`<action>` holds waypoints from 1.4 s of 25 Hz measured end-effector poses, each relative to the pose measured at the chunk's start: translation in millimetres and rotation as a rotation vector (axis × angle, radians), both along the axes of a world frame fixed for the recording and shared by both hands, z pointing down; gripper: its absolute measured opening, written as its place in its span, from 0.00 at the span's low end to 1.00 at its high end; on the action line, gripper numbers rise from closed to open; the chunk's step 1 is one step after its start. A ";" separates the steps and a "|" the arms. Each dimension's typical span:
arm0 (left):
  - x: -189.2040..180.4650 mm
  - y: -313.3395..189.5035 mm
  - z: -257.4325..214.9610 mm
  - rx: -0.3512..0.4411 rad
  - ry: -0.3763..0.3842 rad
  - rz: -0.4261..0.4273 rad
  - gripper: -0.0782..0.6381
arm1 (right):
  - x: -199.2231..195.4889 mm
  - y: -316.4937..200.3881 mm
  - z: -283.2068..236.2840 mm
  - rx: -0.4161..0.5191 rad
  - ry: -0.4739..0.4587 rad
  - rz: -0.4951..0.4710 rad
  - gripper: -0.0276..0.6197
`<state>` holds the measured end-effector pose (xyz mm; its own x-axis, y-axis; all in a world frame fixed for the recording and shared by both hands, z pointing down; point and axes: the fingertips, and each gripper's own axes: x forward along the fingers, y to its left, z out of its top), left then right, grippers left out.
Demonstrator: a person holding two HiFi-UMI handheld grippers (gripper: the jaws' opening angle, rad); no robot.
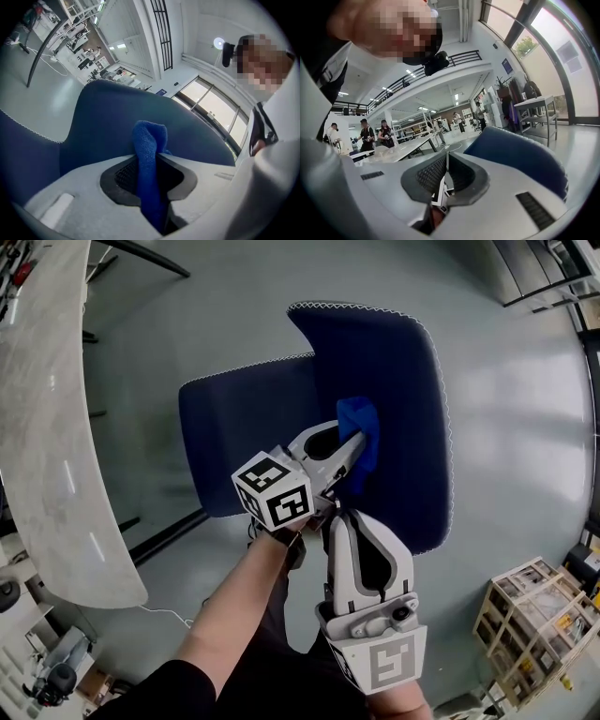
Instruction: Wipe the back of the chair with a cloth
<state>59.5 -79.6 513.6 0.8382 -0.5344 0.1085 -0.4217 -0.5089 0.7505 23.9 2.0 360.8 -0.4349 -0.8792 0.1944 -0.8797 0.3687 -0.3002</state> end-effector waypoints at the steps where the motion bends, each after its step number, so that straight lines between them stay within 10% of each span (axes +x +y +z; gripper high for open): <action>1: -2.5 -1.8 7.0 0.003 0.003 0.000 0.22 | -2.0 -2.2 4.2 0.001 -0.004 0.001 0.09; 11: -22.0 -10.9 76.6 -0.007 -0.018 -0.021 0.22 | -22.8 -15.3 41.8 0.005 -0.042 -0.036 0.09; 35: -63.3 -22.4 211.5 -0.249 -0.358 -0.126 0.22 | -36.2 -34.2 71.8 -0.035 -0.036 -0.059 0.09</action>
<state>-3.8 -101.9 725.1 0.6544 -0.5508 0.5181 -0.7243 -0.2596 0.6388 -12.3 -32.1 432.5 -0.4933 -0.8446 0.2079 -0.8451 0.4087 -0.3447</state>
